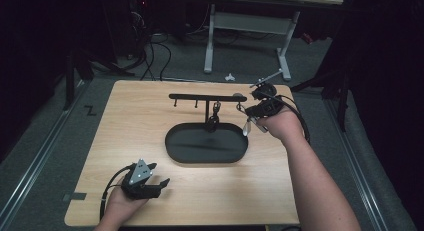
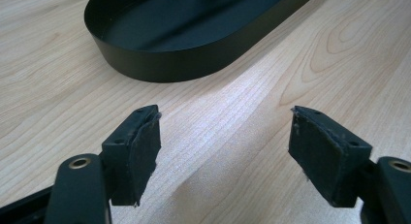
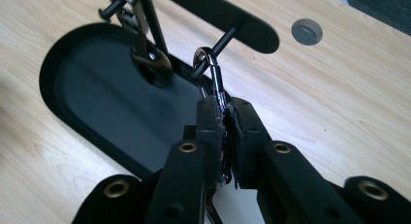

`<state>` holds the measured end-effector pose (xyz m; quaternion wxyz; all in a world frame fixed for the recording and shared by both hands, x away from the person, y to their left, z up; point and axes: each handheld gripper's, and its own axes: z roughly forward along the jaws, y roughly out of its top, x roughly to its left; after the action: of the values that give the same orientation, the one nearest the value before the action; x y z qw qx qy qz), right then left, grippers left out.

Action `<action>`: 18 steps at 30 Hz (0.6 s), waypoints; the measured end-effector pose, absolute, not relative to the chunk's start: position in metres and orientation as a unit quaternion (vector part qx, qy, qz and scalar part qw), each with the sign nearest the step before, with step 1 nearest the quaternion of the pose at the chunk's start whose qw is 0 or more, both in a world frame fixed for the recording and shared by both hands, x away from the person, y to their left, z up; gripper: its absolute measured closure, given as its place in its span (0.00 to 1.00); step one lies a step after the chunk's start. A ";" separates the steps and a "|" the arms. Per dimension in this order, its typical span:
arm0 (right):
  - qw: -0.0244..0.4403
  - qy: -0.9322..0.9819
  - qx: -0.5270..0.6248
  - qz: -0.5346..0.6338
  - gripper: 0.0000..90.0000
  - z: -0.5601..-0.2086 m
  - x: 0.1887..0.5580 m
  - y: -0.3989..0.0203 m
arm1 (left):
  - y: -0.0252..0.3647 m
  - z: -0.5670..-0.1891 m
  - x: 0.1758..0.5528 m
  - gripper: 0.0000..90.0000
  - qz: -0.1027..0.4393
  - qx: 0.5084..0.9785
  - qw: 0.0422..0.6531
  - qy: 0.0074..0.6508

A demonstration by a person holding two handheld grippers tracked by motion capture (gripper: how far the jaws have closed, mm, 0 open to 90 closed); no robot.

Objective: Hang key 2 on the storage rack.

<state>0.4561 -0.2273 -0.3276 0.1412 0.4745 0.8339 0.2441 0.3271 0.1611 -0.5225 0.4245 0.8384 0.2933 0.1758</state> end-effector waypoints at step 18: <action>0.143 0.830 0.479 0.247 0.89 -0.355 0.468 -0.225 | 0.161 -0.524 0.327 0.31 0.173 0.840 0.423 0.292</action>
<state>0.4678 -0.2247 -0.3554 0.1433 0.4791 0.8302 0.2465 0.3268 0.1605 -0.5237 0.4230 0.8402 0.2919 0.1727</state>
